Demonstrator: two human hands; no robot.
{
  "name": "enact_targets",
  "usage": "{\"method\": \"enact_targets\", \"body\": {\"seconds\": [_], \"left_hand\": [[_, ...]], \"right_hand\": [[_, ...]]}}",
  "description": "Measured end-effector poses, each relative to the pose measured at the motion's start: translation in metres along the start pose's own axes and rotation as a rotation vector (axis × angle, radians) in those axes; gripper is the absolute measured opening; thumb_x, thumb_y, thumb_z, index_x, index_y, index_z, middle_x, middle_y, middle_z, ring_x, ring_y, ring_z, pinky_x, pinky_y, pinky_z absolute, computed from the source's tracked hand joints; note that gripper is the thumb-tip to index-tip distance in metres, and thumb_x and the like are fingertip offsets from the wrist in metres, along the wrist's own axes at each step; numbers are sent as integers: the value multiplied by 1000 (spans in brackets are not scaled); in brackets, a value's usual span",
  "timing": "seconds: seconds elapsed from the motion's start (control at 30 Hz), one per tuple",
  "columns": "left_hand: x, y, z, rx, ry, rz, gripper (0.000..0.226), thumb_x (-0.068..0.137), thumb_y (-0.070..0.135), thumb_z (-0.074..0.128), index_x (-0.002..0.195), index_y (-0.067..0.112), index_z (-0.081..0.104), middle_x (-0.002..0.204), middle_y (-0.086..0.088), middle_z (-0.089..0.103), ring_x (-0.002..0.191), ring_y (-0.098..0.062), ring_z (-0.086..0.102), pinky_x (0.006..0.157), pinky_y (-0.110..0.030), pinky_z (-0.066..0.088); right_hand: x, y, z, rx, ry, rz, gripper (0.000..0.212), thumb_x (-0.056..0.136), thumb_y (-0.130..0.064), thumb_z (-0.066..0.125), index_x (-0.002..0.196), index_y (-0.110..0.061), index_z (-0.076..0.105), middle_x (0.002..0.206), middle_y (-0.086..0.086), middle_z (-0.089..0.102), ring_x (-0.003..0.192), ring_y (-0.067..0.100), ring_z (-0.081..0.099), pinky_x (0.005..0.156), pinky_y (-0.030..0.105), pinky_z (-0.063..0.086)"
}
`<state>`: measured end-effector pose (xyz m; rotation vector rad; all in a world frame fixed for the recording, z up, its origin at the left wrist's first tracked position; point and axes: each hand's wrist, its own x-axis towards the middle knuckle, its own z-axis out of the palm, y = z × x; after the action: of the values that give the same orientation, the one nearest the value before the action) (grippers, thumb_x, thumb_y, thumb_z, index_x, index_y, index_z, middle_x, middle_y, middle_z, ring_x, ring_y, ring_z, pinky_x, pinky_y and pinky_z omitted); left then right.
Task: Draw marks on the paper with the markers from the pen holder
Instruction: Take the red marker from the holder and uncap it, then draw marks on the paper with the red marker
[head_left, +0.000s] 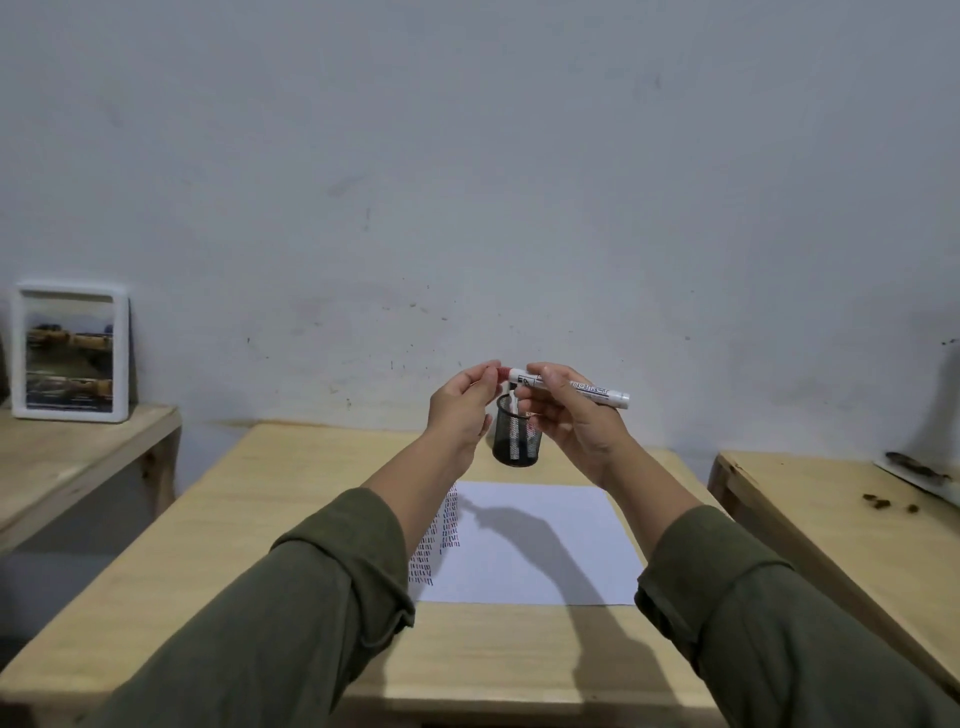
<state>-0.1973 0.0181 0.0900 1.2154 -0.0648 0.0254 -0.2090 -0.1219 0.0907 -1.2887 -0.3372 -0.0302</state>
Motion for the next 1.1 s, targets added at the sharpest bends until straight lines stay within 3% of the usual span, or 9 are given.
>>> {"method": "enact_targets", "body": {"seconds": [0.2,0.5,0.63,0.73,0.83,0.97,1.03,1.1], "left_hand": [[5,0,-5,-181,-56,-17,16,97,20,47,98,28,61,98,18,65,95,5,56,76,-22,37],[13,-5,-17,-74,101,11,13,92,27,55,82,25,63,60,24,69,85,0,56,71,-25,35],[20,-10,-26,-46,163,9,15,92,27,56,78,24,62,76,18,65,80,-2,54,70,-24,36],[22,-10,-32,-32,209,-32,20,90,30,58,72,24,63,76,12,62,76,-3,54,64,-23,34],[22,-10,-41,-3,240,-86,25,90,32,58,68,22,63,70,7,60,73,-4,55,59,-22,32],[22,-12,-56,27,310,-160,22,89,33,59,75,17,65,47,13,64,59,-3,52,50,-18,32],[24,-13,-71,36,423,-180,23,87,36,61,88,14,67,60,10,66,59,-7,52,51,-21,36],[21,-19,-89,142,543,-176,30,85,39,61,93,11,69,78,2,68,71,-18,57,61,-26,45]], "right_hand": [[6,5,7,74,5,-5,14,95,-20,51,96,-15,64,79,4,72,71,12,66,66,20,52],[15,19,17,83,-16,-23,16,96,-17,48,96,-12,62,74,5,72,69,13,67,69,20,54],[18,27,23,65,-36,-13,17,96,-16,47,96,-11,62,73,5,72,68,13,67,70,20,54],[20,32,27,22,-62,-16,16,96,-15,48,95,-11,64,76,7,71,70,15,67,75,23,54],[20,38,28,-31,-84,-13,17,95,-14,49,95,-10,65,77,7,70,71,16,67,76,24,54],[15,47,30,-130,-108,-12,16,95,-13,50,97,-9,66,83,10,70,75,17,67,80,26,55],[12,52,28,-168,-112,2,16,94,-14,51,97,-9,66,84,11,69,75,16,68,78,24,55],[8,58,24,-145,-113,31,16,93,-15,52,99,-10,67,82,10,70,75,16,68,77,24,54]]}}
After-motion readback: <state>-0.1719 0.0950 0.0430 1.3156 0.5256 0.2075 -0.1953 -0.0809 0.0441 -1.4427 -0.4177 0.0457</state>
